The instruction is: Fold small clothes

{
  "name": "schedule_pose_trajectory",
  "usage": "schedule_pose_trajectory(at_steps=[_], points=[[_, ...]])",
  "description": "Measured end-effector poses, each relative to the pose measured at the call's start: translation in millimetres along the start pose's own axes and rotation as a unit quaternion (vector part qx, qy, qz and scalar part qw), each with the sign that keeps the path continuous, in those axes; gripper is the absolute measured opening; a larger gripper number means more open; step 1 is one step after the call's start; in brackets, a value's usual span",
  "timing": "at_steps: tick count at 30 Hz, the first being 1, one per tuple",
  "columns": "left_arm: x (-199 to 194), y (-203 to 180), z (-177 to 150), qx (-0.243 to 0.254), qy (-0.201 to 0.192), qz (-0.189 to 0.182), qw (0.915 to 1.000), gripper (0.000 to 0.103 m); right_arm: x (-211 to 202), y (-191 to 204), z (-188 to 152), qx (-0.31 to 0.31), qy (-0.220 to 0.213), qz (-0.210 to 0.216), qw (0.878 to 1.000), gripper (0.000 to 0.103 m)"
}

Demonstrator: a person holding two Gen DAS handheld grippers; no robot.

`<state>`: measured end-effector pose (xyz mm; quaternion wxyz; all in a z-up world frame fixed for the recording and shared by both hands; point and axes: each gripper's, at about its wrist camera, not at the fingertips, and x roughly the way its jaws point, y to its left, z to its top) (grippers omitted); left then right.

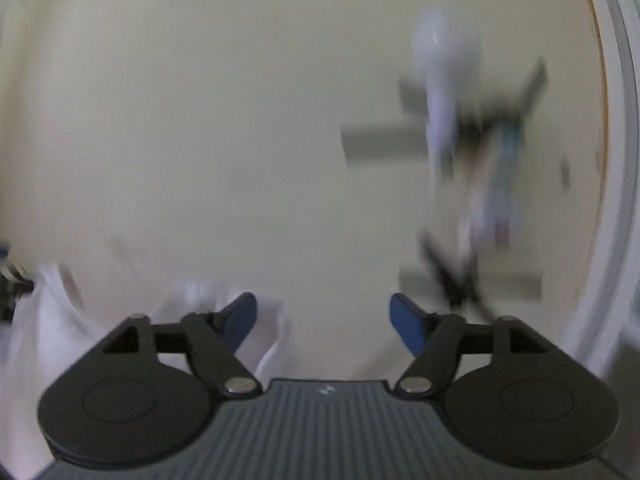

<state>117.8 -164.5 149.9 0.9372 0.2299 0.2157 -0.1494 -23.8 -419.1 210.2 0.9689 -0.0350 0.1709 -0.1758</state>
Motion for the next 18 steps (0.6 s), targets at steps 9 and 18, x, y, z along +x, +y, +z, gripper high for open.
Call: schedule_pose_trajectory(at_steps=[9, 18], points=[[-10.2, 46.0, -146.7, -0.058, 0.074, -0.100, 0.9905, 0.090, -81.9, -59.7, -165.0, 0.024, 0.129, 0.064, 0.989, 0.079], [-45.4, 57.1, -205.0, -0.075, 0.118, -0.130, 0.9817, 0.063, -83.3, -47.7, -212.1, 0.043, 0.194, 0.048, 0.979, 0.000]])
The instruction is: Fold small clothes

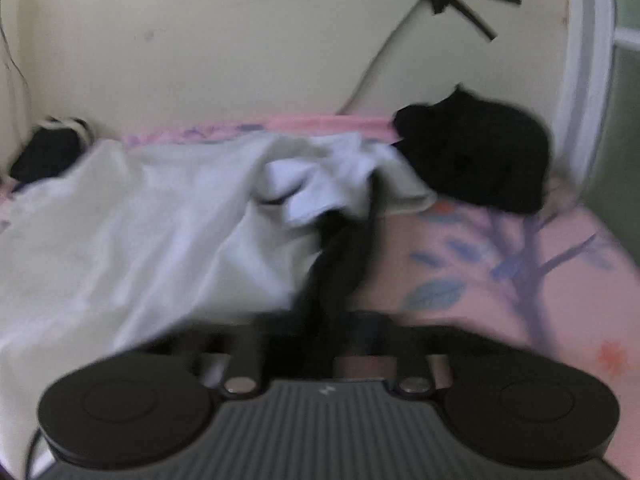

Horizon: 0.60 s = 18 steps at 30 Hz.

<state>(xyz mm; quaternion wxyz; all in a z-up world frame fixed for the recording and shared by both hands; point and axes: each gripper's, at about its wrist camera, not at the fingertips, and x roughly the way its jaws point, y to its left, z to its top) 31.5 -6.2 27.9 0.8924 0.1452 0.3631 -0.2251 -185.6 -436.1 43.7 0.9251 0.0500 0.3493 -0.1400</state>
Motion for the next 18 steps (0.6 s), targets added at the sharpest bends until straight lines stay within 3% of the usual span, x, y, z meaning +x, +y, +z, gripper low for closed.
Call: schedule_pose_trajectory(at_steps=[2, 3, 5, 6, 7, 8, 10, 11, 13, 14, 17, 18], points=[[-2.5, -4.7, -2.7, 0.007, -0.003, 0.004, 1.0000, 0.058, -9.4, -19.4, 16.6, -0.017, -0.031, -0.065, 0.997, 0.000], [-3.0, -3.5, -2.8, 0.005, -0.004, 0.006, 1.0000, 0.059, -12.2, -33.4, 26.8, -0.038, -0.048, -0.123, 0.990, 0.000], [-4.5, -0.5, 0.4, -0.006, -0.004, 0.011, 0.9999, 0.065, -8.1, -64.3, 44.5, -0.083, -0.063, -0.259, 0.960, 0.002], [-5.3, 1.7, 2.0, -0.014, -0.006, 0.013, 0.9998, 0.073, -4.9, -82.1, 53.0, -0.079, -0.052, -0.307, 0.947, 0.016], [-6.3, 3.4, 3.2, -0.022, -0.010, 0.014, 0.9996, 0.077, -7.6, -96.2, 60.5, -0.056, -0.042, -0.324, 0.944, 0.043], [-6.9, 4.9, 3.7, -0.026, -0.015, 0.014, 0.9994, 0.083, -18.2, -104.1, 65.5, -0.027, -0.052, -0.315, 0.947, 0.055], [-7.1, 3.0, 5.6, -0.024, -0.024, 0.016, 0.9993, 0.085, -45.2, -104.1, 67.7, 0.020, -0.094, -0.240, 0.966, 0.057], [-4.7, 0.5, 6.9, -0.019, -0.024, 0.019, 0.9994, 0.084, -52.3, -98.4, 67.3, 0.035, -0.102, -0.203, 0.973, 0.060], [5.6, -5.8, 9.5, -0.002, -0.017, 0.024, 0.9996, 0.073, -61.7, -75.7, 63.2, 0.038, -0.114, -0.140, 0.983, 0.062], [11.7, -8.3, 10.9, 0.006, -0.012, 0.026, 0.9996, 0.051, -63.3, -61.4, 60.9, 0.027, -0.118, -0.118, 0.986, 0.062], [24.9, -6.7, 21.5, 0.012, -0.014, 0.038, 0.9991, 0.005, -66.4, -17.3, 56.2, -0.012, -0.132, -0.072, 0.989, 0.062], [29.4, 0.8, 28.7, 0.003, -0.017, 0.064, 0.9978, 0.004, -67.4, -3.7, 54.5, -0.022, -0.138, -0.059, 0.988, 0.062]])
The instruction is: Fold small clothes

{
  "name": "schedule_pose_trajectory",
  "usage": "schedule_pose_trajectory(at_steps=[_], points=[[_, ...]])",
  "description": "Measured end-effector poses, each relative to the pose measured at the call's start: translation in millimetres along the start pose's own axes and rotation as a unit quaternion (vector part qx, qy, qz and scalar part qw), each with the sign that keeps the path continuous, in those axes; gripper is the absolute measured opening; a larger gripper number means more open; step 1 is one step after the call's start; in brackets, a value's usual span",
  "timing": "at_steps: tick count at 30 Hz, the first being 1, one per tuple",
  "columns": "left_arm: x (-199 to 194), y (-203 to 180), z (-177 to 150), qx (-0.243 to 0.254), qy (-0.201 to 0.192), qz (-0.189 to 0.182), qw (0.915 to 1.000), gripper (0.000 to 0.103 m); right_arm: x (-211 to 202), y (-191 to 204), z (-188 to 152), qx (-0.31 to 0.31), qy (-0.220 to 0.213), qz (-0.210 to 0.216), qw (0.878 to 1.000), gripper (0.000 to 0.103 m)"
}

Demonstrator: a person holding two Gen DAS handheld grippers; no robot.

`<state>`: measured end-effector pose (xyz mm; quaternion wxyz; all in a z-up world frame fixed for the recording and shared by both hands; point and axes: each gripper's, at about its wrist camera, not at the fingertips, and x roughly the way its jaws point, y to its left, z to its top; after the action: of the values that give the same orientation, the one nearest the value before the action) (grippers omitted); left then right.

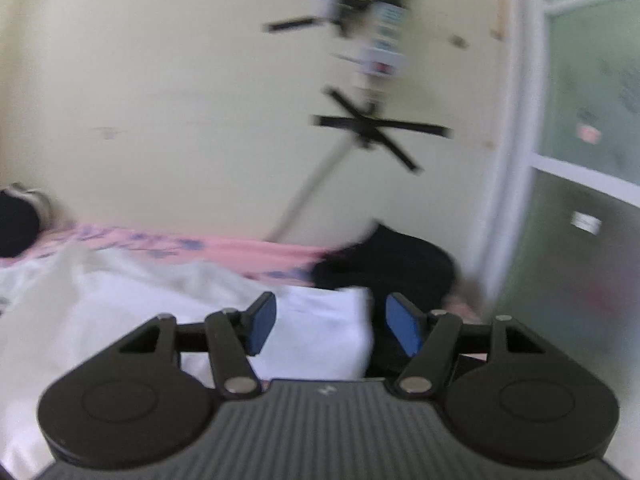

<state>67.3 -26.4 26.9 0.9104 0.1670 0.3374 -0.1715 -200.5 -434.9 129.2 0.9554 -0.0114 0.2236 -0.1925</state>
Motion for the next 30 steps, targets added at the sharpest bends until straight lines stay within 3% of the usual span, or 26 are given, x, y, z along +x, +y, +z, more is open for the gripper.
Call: schedule_pose_trajectory(at_steps=[3, 5, 7, 8, 10, 11, 12, 15, 17, 22, 26, 28, 29, 30], points=[[15.7, 53.5, 25.2, -0.078, -0.015, 0.074, 0.9941, 0.005, -9.3, 24.0, 2.5, -0.011, -0.020, 0.025, 0.999, 0.062], [23.9, 117.3, 42.9, -0.187, -0.014, 0.121, 0.9748, 0.005, -14.1, 32.2, 5.4, -0.015, -0.028, 0.035, 0.999, 0.062], [22.5, 161.3, 49.1, -0.277, -0.004, 0.100, 0.9556, 0.011, -15.0, 37.8, 6.2, -0.015, -0.018, 0.052, 0.998, 0.062], [17.6, 169.6, 50.4, -0.296, -0.004, 0.087, 0.9512, 0.016, -15.0, 39.6, 4.2, -0.016, -0.009, 0.061, 0.998, 0.062], [-3.1, 164.1, 51.8, -0.267, -0.028, 0.079, 0.9602, 0.039, -18.2, 41.9, -5.3, -0.014, 0.007, 0.081, 0.997, 0.062], [-15.7, 154.7, 50.0, -0.240, -0.039, 0.076, 0.9671, 0.059, -22.7, 42.4, -10.0, -0.009, 0.015, 0.091, 0.996, 0.062], [-29.6, 143.9, 45.0, -0.217, -0.048, 0.063, 0.9729, 0.064, -24.1, 41.7, -15.9, -0.003, 0.027, 0.103, 0.994, 0.062], [-64.9, 110.3, 24.9, -0.153, -0.051, -0.017, 0.9868, 0.064, -30.9, 38.2, -33.2, 0.010, 0.058, 0.130, 0.990, 0.062], [-88.7, 82.7, 5.9, -0.107, -0.046, -0.074, 0.9905, 0.065, -42.9, 37.8, -48.8, 0.013, 0.081, 0.149, 0.985, 0.062], [-131.9, 21.2, -49.5, -0.020, -0.013, -0.184, 0.9826, 0.078, -73.6, 35.1, -84.4, 0.017, 0.128, 0.190, 0.973, 0.062], [-143.5, -10.1, -79.3, 0.011, 0.015, -0.225, 0.9742, 0.081, -89.1, 36.7, -108.6, 0.037, 0.152, 0.219, 0.963, 0.062], [-139.8, -24.3, -90.4, 0.022, 0.031, -0.225, 0.9736, 0.081, -90.4, 41.7, -118.3, 0.055, 0.158, 0.240, 0.956, 0.062], [-137.0, -30.1, -95.1, 0.026, 0.041, -0.221, 0.9740, 0.076, -90.4, 46.2, -122.5, 0.060, 0.162, 0.250, 0.953, 0.061], [-133.2, -35.1, -101.4, 0.030, 0.050, -0.220, 0.9737, 0.058, -90.0, 52.0, -126.5, 0.062, 0.164, 0.259, 0.950, 0.058]])
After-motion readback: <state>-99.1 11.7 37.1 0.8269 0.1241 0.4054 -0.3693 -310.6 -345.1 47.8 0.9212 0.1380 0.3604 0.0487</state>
